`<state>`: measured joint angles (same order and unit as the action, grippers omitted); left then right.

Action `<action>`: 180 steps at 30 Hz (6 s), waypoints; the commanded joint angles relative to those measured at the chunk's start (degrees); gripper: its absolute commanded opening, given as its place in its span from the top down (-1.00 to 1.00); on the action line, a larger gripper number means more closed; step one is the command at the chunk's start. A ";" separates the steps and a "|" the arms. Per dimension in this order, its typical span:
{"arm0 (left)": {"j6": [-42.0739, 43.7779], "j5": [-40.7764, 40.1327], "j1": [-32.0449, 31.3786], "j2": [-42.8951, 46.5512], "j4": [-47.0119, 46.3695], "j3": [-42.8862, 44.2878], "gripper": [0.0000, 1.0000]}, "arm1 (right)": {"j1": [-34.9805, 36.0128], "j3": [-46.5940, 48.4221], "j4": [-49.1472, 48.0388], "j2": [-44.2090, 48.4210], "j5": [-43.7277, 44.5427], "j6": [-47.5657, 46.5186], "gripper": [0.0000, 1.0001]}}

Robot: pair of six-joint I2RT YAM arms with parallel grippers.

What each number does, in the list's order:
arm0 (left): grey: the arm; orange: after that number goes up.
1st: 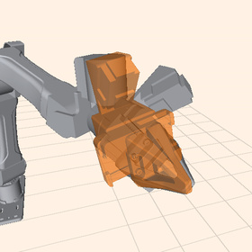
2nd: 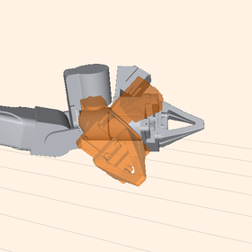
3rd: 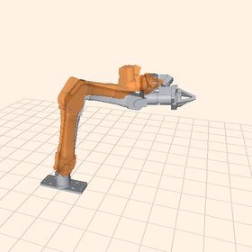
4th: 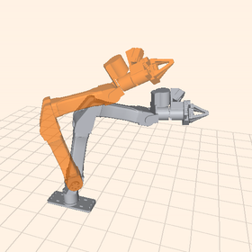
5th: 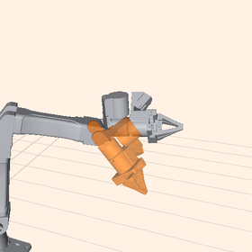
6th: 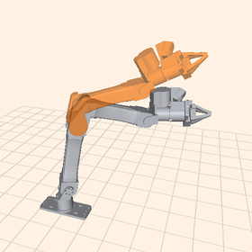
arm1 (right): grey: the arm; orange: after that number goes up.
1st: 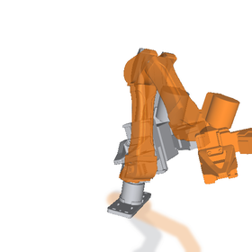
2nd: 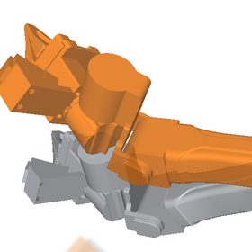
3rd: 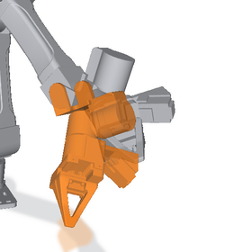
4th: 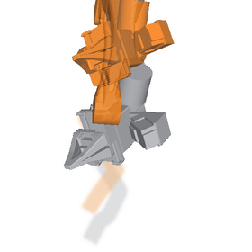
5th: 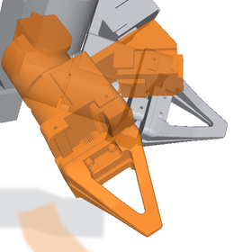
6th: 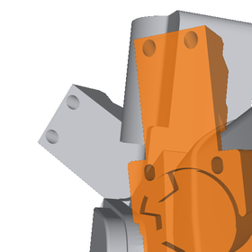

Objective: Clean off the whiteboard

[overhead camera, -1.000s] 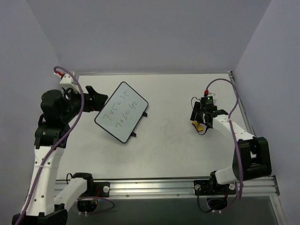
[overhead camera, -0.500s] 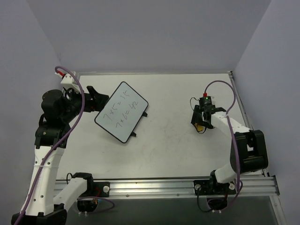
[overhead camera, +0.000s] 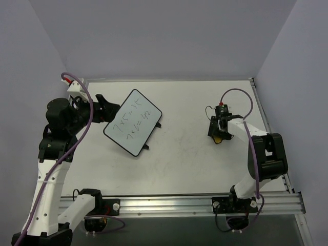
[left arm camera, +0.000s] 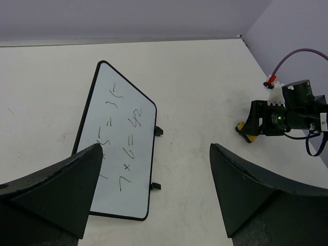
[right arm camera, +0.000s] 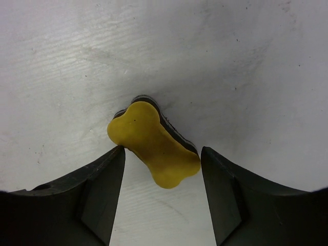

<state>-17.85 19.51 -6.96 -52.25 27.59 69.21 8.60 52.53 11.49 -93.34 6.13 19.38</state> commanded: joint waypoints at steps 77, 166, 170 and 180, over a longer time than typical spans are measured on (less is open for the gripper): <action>0.71 -1.84 -1.56 -0.13 -2.11 0.58 -0.88 | 1.86 4.16 -0.41 -5.62 -0.33 -2.06 0.21; 8.61 15.13 8.81 -50.76 6.59 21.49 0.07 | 30.25 35.88 -13.68 -15.91 -11.93 6.11 0.74; 8.79 15.21 8.55 -51.20 7.04 21.14 0.07 | 30.34 36.24 -14.21 -15.91 -11.93 6.20 0.74; 9.67 14.60 7.58 -52.17 8.18 20.88 0.15 | 31.21 37.29 -17.02 -18.37 -11.49 6.20 0.73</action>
<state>-9.74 33.87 0.82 -104.25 35.20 88.16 39.18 87.31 -2.72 -110.39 -6.68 25.50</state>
